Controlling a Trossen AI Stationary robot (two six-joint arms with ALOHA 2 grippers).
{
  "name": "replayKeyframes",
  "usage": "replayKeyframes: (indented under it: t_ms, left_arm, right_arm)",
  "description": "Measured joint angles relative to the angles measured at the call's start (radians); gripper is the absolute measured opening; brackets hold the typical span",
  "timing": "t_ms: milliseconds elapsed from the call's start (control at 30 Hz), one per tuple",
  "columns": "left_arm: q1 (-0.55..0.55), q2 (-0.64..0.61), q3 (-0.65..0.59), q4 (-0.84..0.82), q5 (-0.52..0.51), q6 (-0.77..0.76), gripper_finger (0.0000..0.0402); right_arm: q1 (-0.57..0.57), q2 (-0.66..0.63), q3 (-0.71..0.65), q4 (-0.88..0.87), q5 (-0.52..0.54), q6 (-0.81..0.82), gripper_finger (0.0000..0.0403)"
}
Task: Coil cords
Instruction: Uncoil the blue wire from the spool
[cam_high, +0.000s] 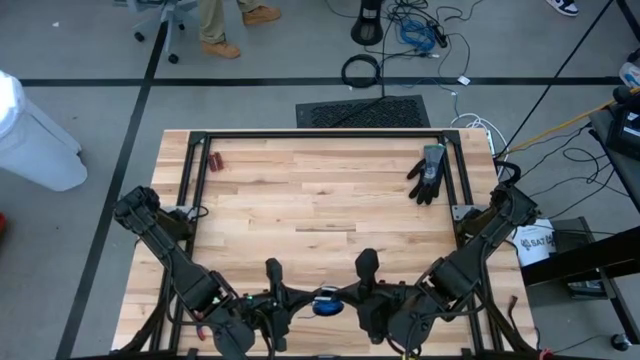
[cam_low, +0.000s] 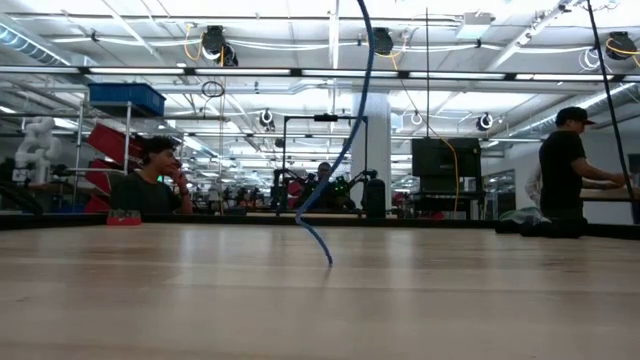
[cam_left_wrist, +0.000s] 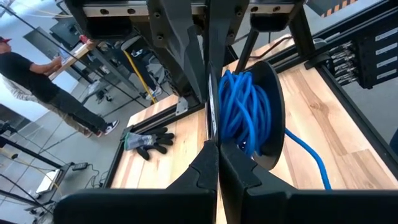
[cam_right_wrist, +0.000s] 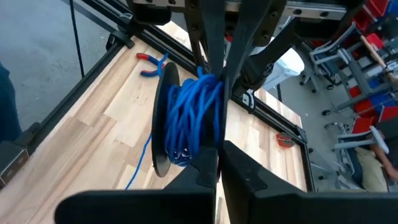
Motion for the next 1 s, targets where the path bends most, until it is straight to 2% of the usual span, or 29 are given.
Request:
replayKeyframes:
  t_ms: [200,400,600,767,1000]
  left_arm:
    - [0.001,0.003,0.001,0.018,0.011,0.0,0.0039]
    - [0.001,0.014,0.002,0.034,0.0,0.007,0.0101]
    - [-0.001,0.014,0.002,0.064,-0.124,0.006,0.015]
    - [-0.001,0.014,0.002,0.093,-0.134,-0.007,0.0166]
    - [-0.004,0.028,0.002,0.085,-0.039,-0.221,0.0167]
  right_arm:
    - [0.038,0.0,0.0,-0.006,0.041,0.052,0.0001]
    - [0.071,0.0,0.0,-0.059,0.095,0.129,0.0001]
    - [0.094,0.0,0.0,-0.166,0.178,0.257,0.0]
    - [0.101,0.0,0.0,-0.229,0.235,0.345,0.0]
    - [0.107,0.0,0.0,-0.257,0.263,0.399,0.0]
